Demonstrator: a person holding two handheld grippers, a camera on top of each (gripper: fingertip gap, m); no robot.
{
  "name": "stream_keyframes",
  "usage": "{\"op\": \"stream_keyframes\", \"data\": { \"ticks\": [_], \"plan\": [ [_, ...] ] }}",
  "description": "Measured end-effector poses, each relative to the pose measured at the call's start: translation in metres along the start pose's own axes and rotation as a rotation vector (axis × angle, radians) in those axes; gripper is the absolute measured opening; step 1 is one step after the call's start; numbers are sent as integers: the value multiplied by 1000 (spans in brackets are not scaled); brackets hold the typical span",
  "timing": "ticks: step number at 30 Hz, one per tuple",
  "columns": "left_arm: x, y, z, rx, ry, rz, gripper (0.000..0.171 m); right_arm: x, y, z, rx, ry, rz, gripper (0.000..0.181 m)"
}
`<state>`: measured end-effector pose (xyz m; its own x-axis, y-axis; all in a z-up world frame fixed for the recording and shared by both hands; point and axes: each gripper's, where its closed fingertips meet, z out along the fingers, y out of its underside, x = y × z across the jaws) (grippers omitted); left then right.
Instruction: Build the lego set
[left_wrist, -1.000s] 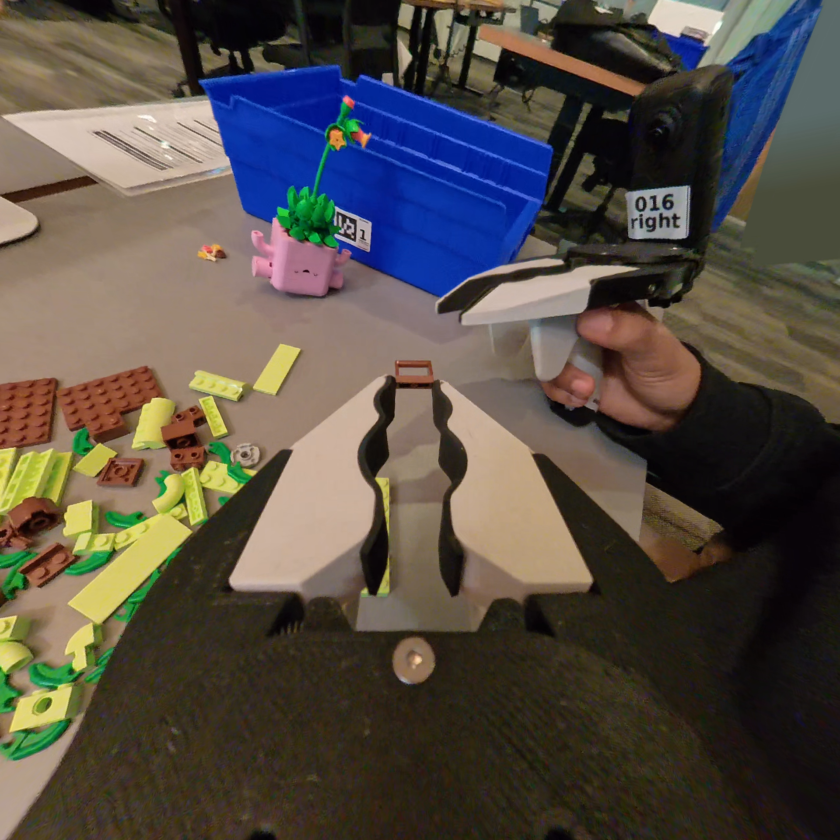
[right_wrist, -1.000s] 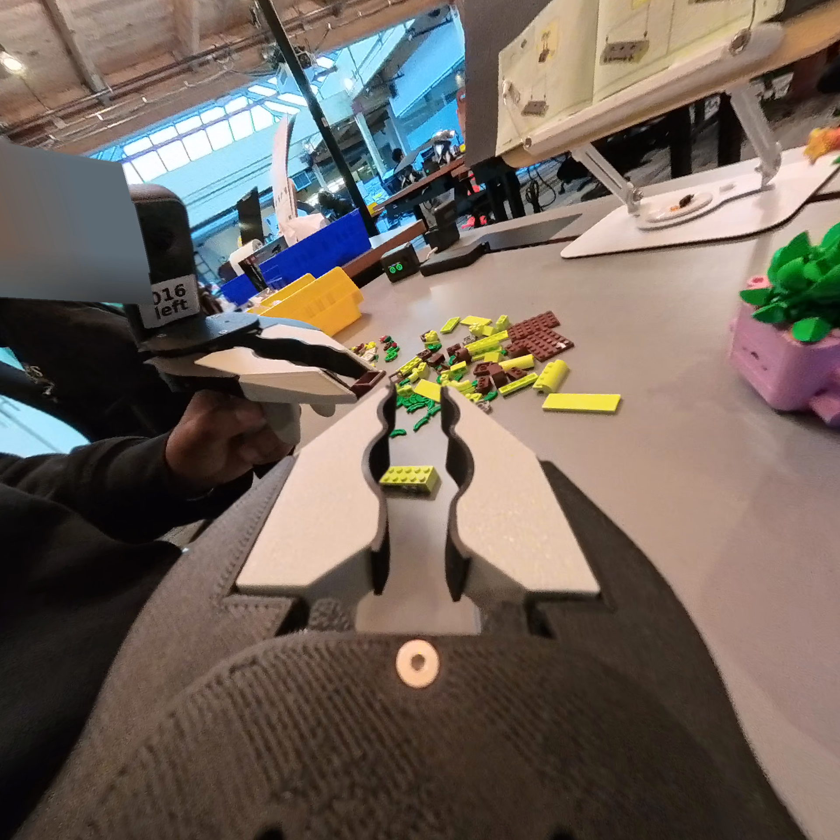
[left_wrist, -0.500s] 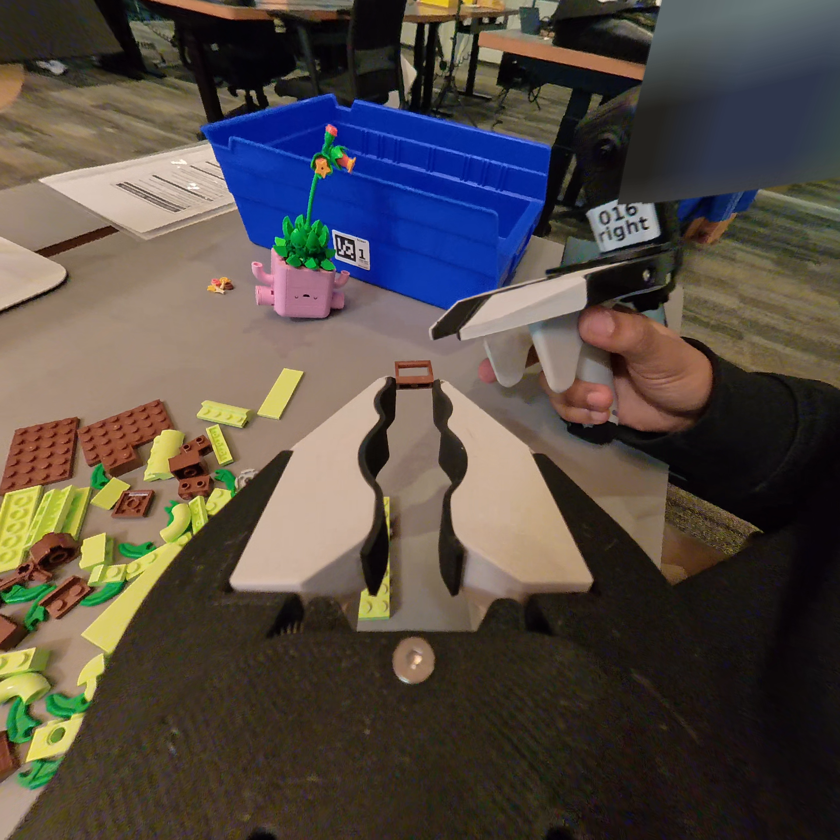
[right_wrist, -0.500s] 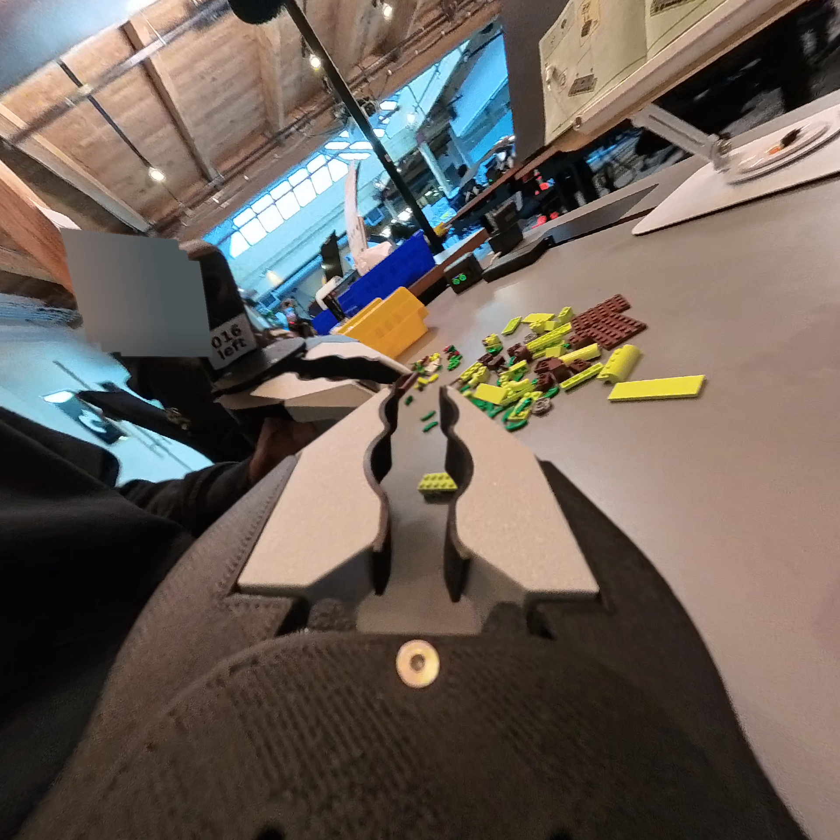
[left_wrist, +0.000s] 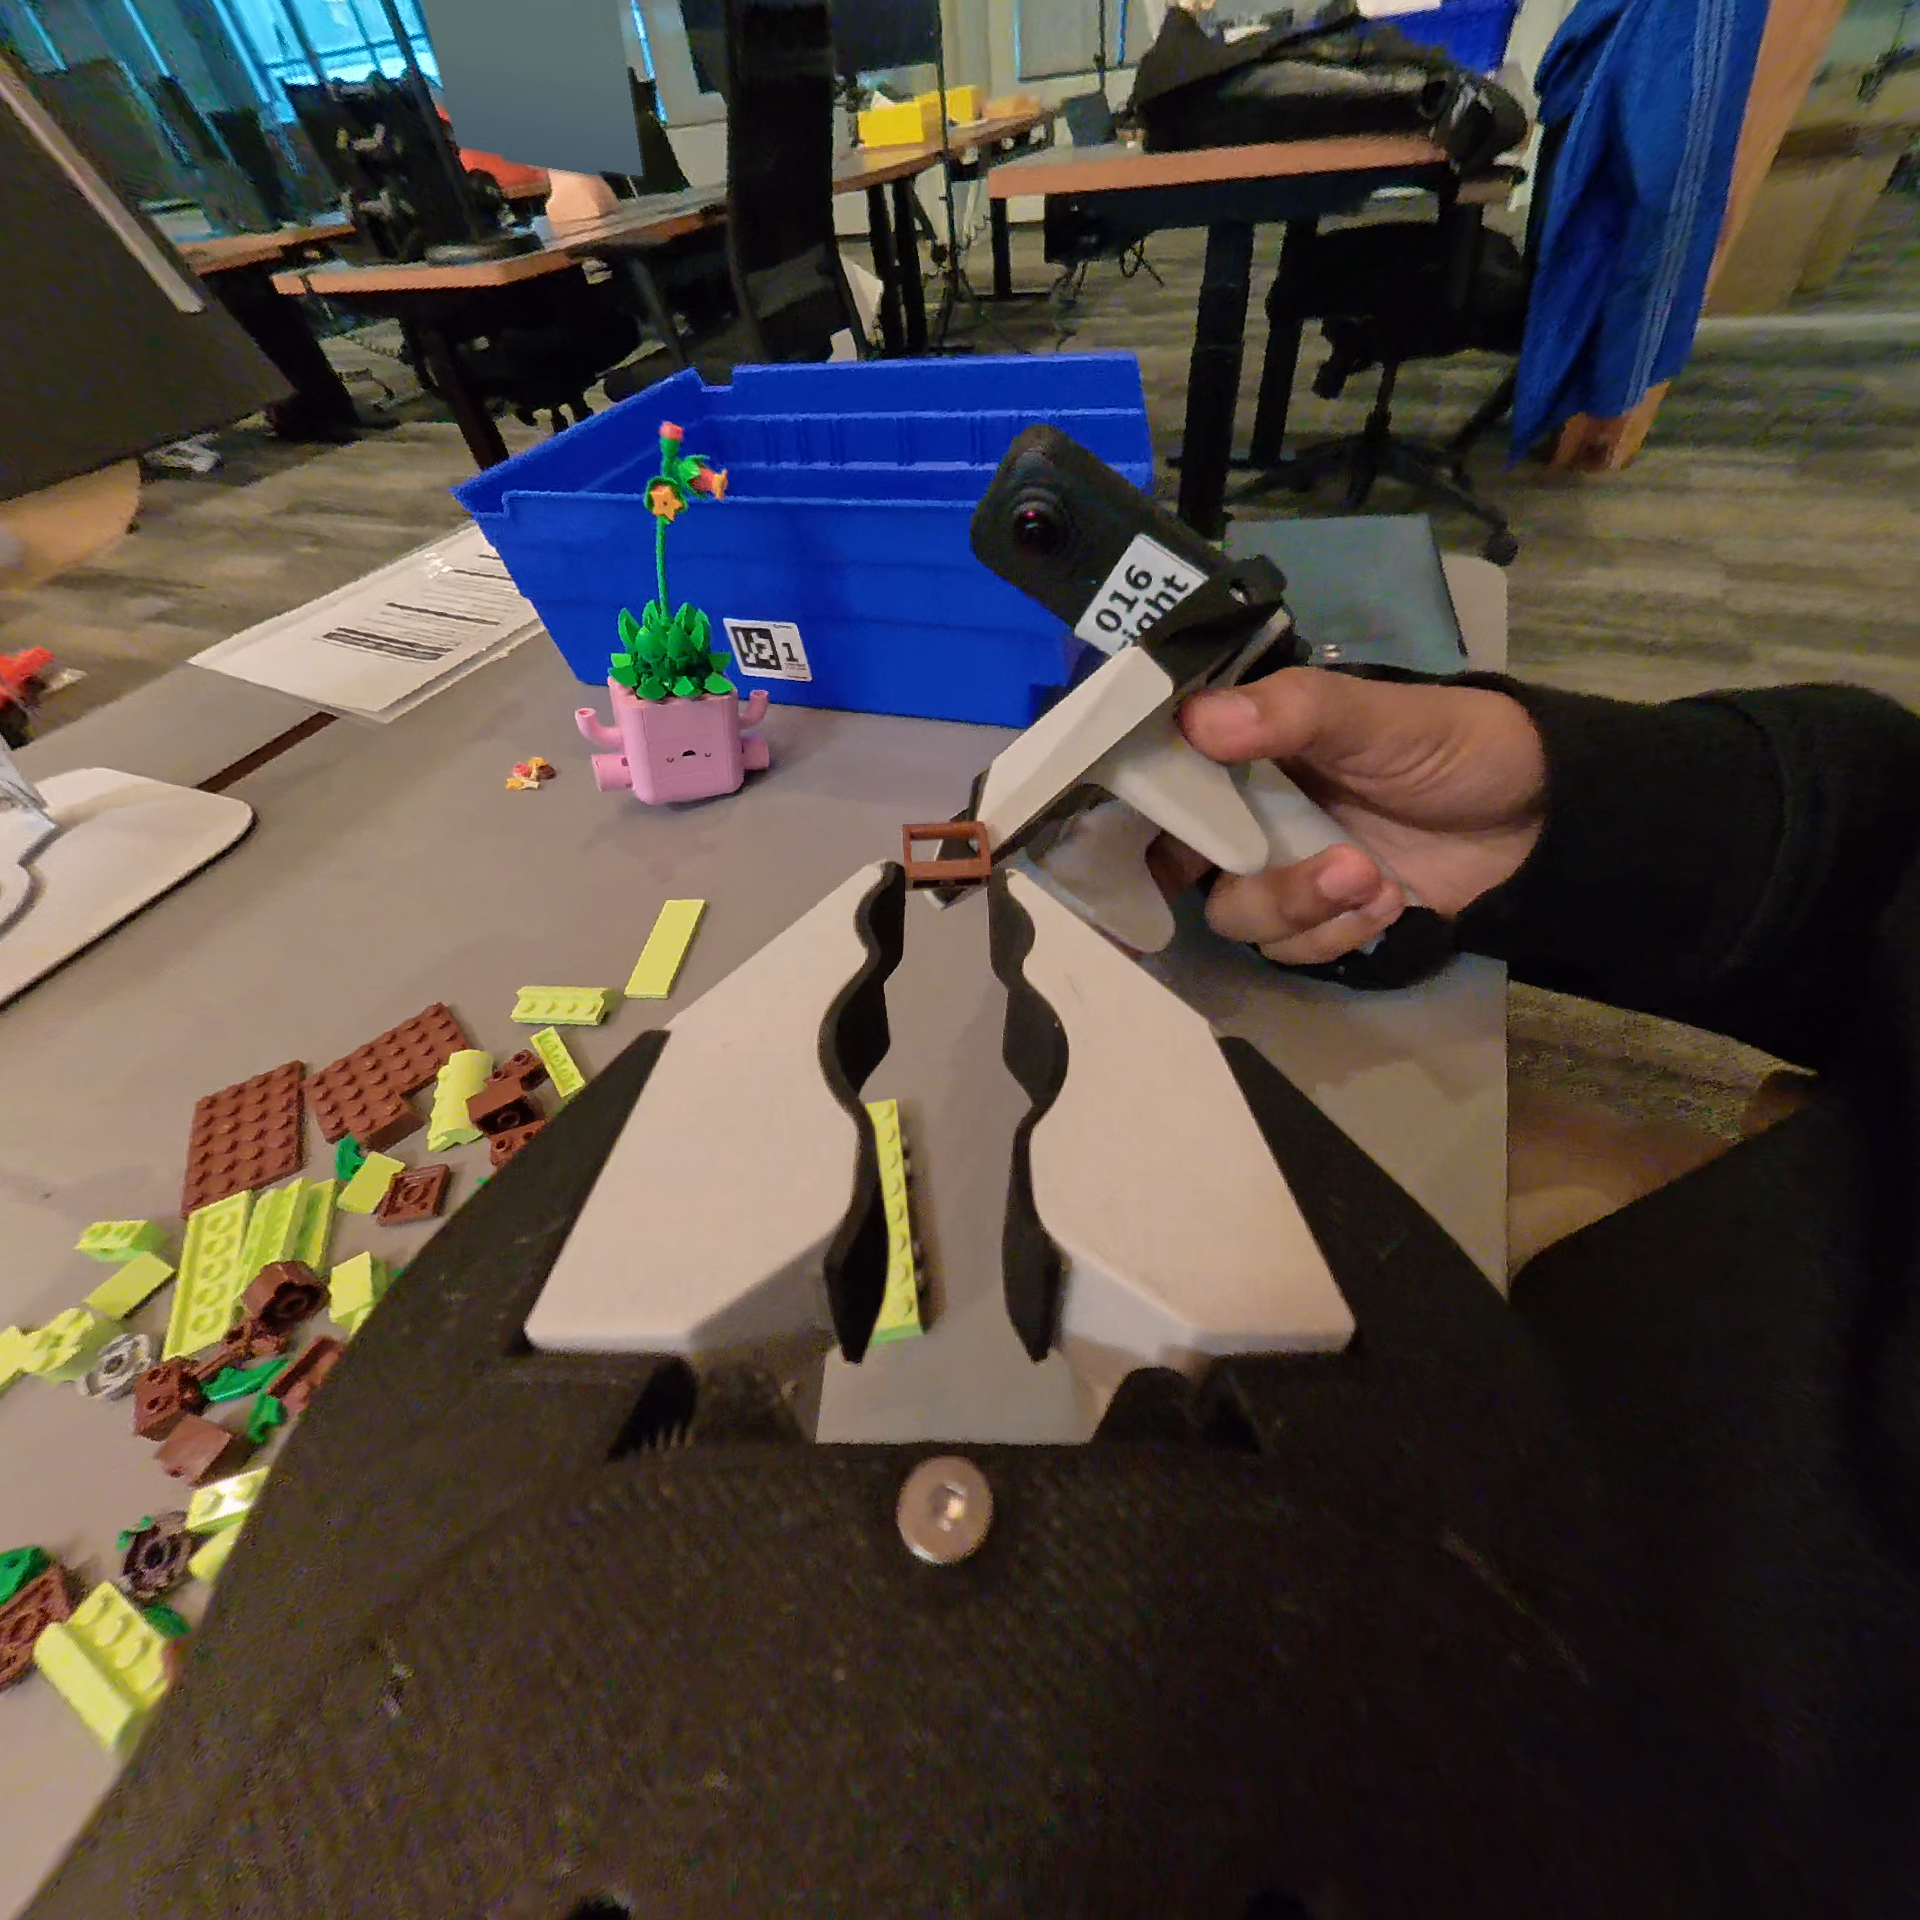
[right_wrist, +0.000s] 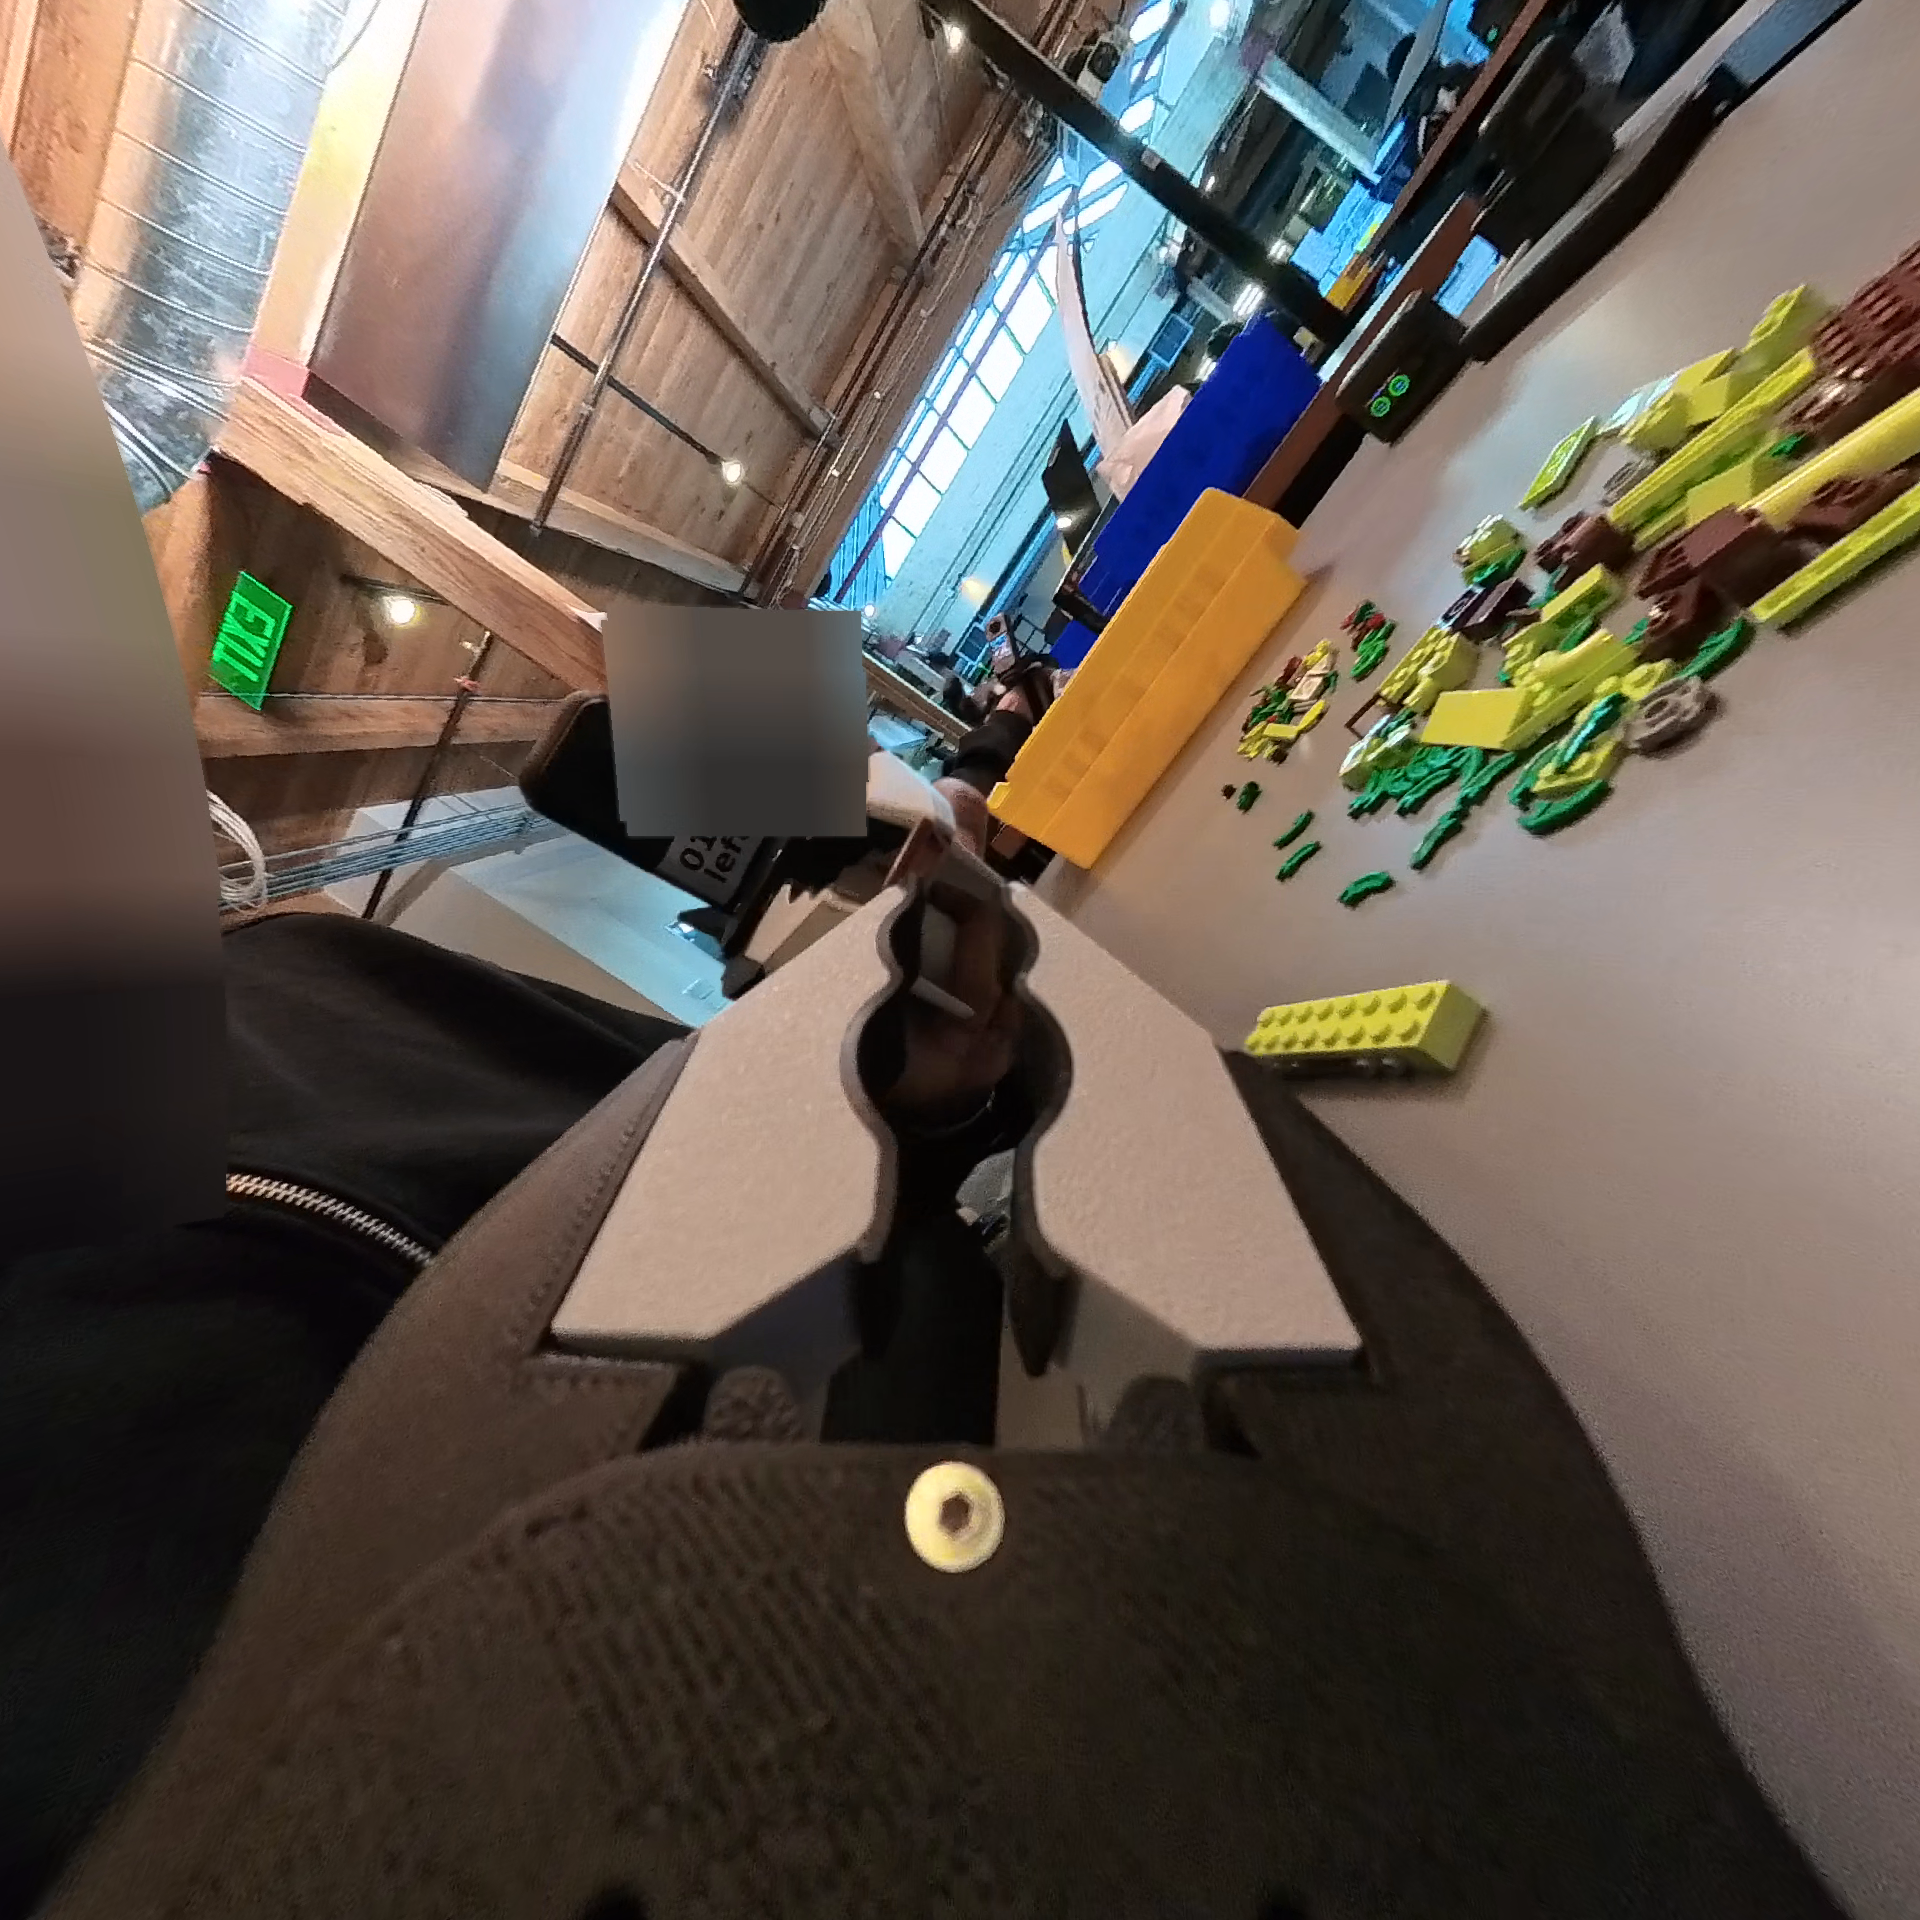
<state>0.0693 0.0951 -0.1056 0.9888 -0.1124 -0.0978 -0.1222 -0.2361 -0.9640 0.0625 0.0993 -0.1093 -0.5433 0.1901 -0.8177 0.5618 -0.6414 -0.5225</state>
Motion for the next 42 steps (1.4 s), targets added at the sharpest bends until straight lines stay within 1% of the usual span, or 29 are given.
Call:
{"op": "stream_keyframes", "data": {
  "ticks": [4, 7, 8, 9, 11, 14, 15, 17, 19, 22, 25, 28, 32, 34, 35, 38, 42],
  "plan": [
    [1, 3, -2, -6, -4, 36, 14, -1, -3, -2, 17, -22, 36, 17],
    [4, 8, -2, -24, 1, 57, 14, -5, 1, 0, -6, -59, 63, 12],
    [6, 11, -1, -37, 6, 70, 14, -7, 4, 2, -25, -71, 69, 6],
    [8, 12, -1, -50, 8, 83, 14, -7, 7, 4, -40, -72, 72, 5],
    [7, 12, -2, -53, -2, 99, 14, -6, 8, 6, -53, -54, 63, 1],
    [5, 14, -1, -59, -6, 88, 13, -6, 8, 5, -73, -12, 15, 0],
    [4, 17, 0, -75, -3, 74, 8, -8, 6, 5, -74, -11, -3, 0],
    [1, 25, -1, -110, -8, 65, 16, -9, 1, 3, -65, 12, -33, 0],
    [-6, 35, -4, -160, -16, 55, 27, 0, 1, 1, -85, 103, -81, 0],
    [-23, 62, -7, -294, -63, 5, 38, 22, 8, -2, -154, 296, -151, 0],
    [-29, 90, -9, -395, -77, -75, 40, 41, 16, -2, -221, 459, -181, 0],
    [-28, 107, -10, -457, -94, -138, 39, 52, 24, 1, -285, 566, -193, 0],
    [-28, 111, -9, -479, -92, -151, 39, 63, 30, 7, -386, 690, -230, 0],
    [-20, 114, -8, -501, -39, -192, 31, 68, 31, 9, -435, 753, -249, 0],
    [-16, 117, -8, -519, -12, -225, 31, 70, 31, 9, -461, 783, -255, 0],
    [-14, 112, -9, -479, 55, -326, 28, 74, 36, 13, -511, 828, -230, 0],
    [-7, 101, -14, -384, 191, -518, 28, 77, 40, 16, -553, 892, -224, 0]
  ]
}}
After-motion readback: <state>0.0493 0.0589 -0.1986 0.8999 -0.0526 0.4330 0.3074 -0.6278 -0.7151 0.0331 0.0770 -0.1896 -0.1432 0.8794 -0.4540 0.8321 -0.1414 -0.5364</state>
